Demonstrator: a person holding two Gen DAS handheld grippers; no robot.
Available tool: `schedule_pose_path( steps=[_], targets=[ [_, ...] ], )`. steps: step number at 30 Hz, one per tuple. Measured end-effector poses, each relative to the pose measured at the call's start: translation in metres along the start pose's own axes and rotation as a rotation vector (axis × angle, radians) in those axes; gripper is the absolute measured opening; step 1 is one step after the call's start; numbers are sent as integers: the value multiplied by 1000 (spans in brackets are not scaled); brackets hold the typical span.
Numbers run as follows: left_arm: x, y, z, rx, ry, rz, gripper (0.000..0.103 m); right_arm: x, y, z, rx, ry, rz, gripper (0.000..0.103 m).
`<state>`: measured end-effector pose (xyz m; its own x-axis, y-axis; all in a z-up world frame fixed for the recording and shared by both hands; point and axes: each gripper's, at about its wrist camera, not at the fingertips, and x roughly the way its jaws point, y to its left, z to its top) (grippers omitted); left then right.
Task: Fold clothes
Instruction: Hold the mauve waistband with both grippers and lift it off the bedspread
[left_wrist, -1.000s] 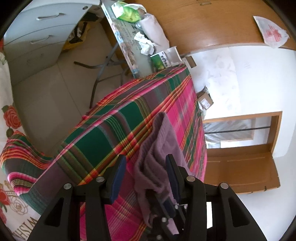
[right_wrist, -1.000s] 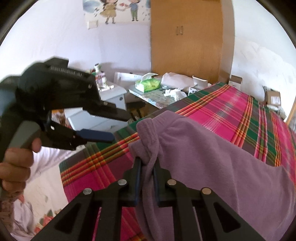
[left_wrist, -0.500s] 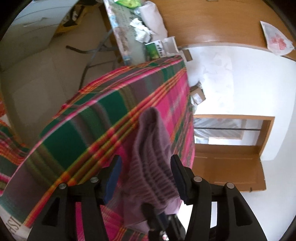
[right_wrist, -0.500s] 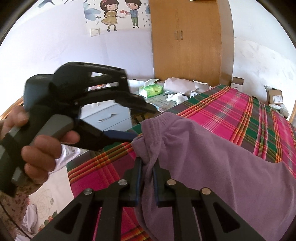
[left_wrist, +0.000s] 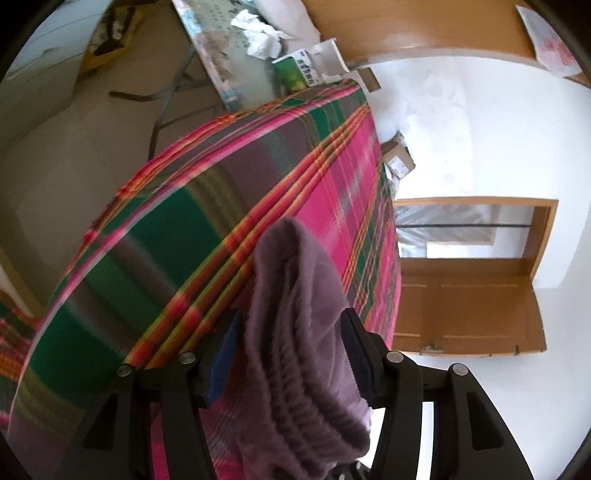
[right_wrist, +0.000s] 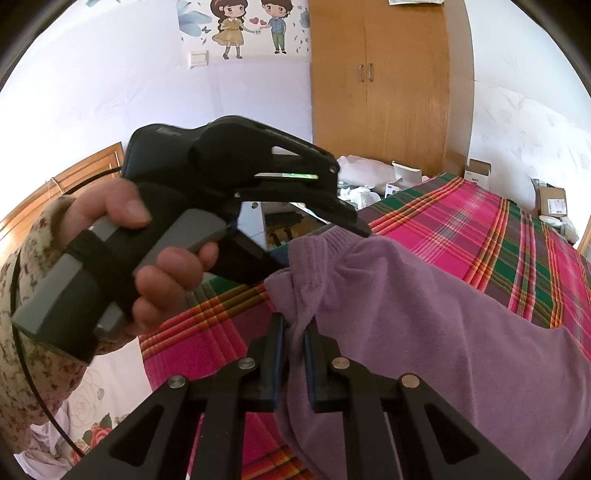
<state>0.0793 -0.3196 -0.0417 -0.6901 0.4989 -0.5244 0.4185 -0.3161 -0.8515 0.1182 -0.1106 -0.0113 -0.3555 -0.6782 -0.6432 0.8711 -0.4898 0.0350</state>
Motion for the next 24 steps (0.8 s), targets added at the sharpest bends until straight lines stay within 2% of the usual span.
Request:
schedule_pose_path(
  steps=[2,5,8,12,16,24],
  targets=[
    [4,-4,3,25,3,0,49,1,2,0,-7,1,-3,10],
    [7,-5,5,37,-7,-13,35,2,5,1,-17,3,-8,10],
    [7,-1,8,35,-16,-18,17,7,9,3,-22,14,-6,10],
    [3,-7,8,136,-30,11,16,11,23,7,-69,13,-35,9],
    [1,-13,14,185,-17,20,15,18,24,6,-63,36,-32,9],
    [-2,-6,18,195,-20,26,14,32,28,6,-50,83,-27,9]
  ],
)
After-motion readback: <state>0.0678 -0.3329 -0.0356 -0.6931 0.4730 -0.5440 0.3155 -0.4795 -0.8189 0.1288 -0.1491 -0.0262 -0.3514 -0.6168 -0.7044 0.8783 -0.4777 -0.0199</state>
